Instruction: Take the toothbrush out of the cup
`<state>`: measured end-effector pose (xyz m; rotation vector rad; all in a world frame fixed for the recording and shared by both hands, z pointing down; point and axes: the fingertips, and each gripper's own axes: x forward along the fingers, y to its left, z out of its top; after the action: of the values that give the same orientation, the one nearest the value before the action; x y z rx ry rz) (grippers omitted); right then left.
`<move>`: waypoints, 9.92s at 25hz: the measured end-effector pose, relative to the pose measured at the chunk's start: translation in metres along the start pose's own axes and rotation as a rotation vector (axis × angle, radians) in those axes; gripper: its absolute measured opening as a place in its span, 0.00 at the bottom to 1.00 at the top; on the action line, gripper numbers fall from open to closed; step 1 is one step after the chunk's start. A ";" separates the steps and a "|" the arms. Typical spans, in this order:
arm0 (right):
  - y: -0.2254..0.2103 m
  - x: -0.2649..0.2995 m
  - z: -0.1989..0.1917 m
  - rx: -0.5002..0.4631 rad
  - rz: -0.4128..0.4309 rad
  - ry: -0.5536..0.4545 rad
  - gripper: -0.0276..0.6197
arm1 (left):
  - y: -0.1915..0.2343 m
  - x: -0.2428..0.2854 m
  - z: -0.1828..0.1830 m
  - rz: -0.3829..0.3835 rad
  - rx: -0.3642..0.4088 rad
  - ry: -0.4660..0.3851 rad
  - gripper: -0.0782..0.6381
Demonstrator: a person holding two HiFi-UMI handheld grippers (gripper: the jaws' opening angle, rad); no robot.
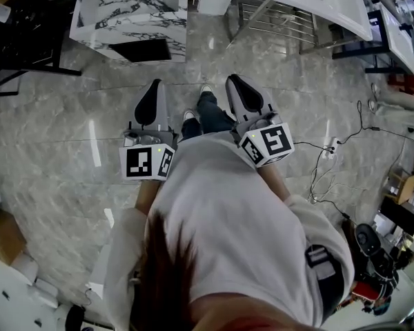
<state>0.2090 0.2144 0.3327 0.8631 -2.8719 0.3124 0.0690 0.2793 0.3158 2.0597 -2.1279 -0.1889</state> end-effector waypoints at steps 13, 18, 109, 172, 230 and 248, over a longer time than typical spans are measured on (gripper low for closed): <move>-0.037 0.073 0.005 0.022 0.091 0.016 0.09 | 0.054 0.057 -0.010 0.119 -0.006 0.043 0.12; -0.077 0.114 0.025 0.029 0.098 0.001 0.09 | 0.079 0.097 0.006 0.180 0.014 0.010 0.12; -0.137 0.342 0.089 0.078 -0.123 -0.066 0.09 | 0.237 0.306 0.071 -0.004 0.028 -0.030 0.12; -0.212 0.406 0.181 -0.105 -0.195 -0.255 0.10 | 0.259 0.367 0.061 -0.006 -0.001 0.016 0.12; -0.232 0.680 0.070 0.043 -0.151 0.041 0.24 | 0.306 0.397 0.028 0.110 -0.031 0.171 0.12; -0.226 0.674 0.068 0.023 -0.056 0.027 0.21 | 0.310 0.393 0.029 0.129 -0.036 0.163 0.12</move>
<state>-0.2278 -0.3430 0.4241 0.9336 -2.8191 0.3489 -0.2512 -0.1029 0.3670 1.8428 -2.1317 -0.0399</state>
